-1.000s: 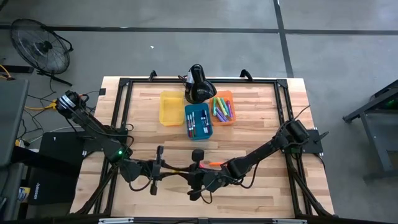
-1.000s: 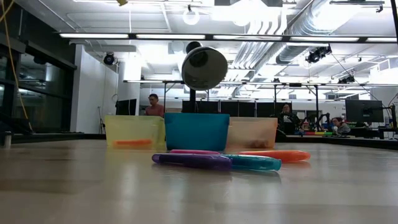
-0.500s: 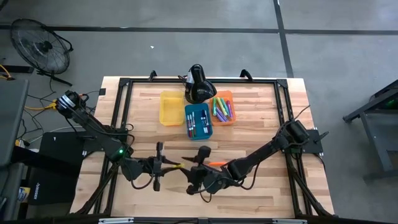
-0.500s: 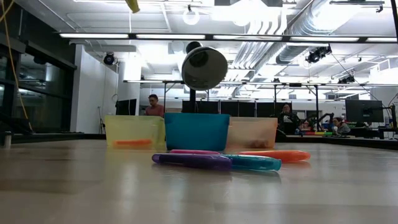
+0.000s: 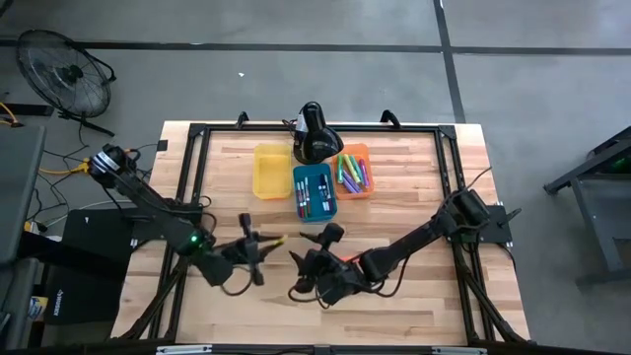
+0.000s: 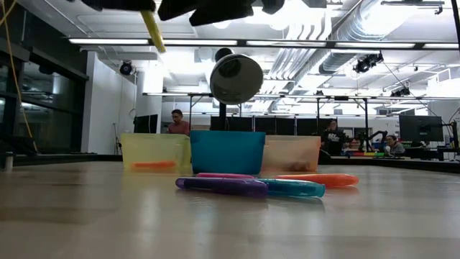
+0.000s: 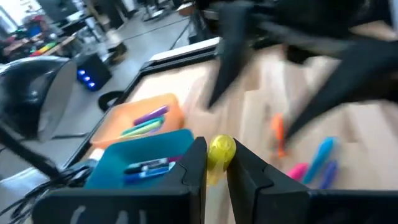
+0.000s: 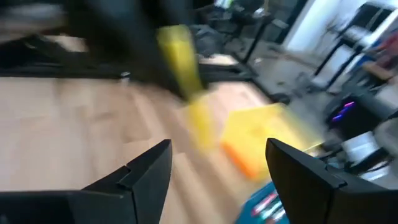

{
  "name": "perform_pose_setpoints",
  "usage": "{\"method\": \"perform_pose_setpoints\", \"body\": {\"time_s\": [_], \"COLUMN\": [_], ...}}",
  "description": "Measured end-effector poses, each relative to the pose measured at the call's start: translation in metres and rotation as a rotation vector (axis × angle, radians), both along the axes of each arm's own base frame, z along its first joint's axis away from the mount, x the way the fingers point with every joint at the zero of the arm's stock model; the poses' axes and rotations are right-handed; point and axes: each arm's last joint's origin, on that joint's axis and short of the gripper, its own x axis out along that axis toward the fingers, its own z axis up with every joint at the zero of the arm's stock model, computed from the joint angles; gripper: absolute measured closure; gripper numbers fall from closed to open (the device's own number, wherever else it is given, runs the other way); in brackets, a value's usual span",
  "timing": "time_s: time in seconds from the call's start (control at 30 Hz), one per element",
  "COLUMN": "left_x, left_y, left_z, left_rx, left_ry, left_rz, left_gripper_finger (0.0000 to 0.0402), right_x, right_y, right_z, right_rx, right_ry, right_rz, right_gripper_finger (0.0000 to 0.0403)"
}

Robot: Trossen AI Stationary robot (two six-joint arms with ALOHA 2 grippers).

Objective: Pick & Place Markers
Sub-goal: Put the yellow mini marker into the yellow bin

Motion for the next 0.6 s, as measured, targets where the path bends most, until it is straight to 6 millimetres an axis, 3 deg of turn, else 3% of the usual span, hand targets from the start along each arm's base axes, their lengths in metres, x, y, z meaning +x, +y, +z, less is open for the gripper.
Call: {"method": "perform_pose_setpoints", "body": {"time_s": [0.27, 0.6], "left_x": [0.022, 0.033], "left_y": [0.05, 0.132], "left_z": [-0.013, -0.029], "left_rx": [0.039, -0.01], "left_ry": [0.16, 0.435], "left_rz": [0.135, 0.268], "left_gripper_finger": [0.0368, 0.0368], "right_x": [-0.004, -0.011], "right_y": [0.0, 0.001], "right_z": [-0.011, -0.019], "right_rx": [0.147, 0.212], "right_ry": [0.054, 0.129], "right_rz": [0.046, 0.046], "right_gripper_finger": [0.0155, 0.0155]}}
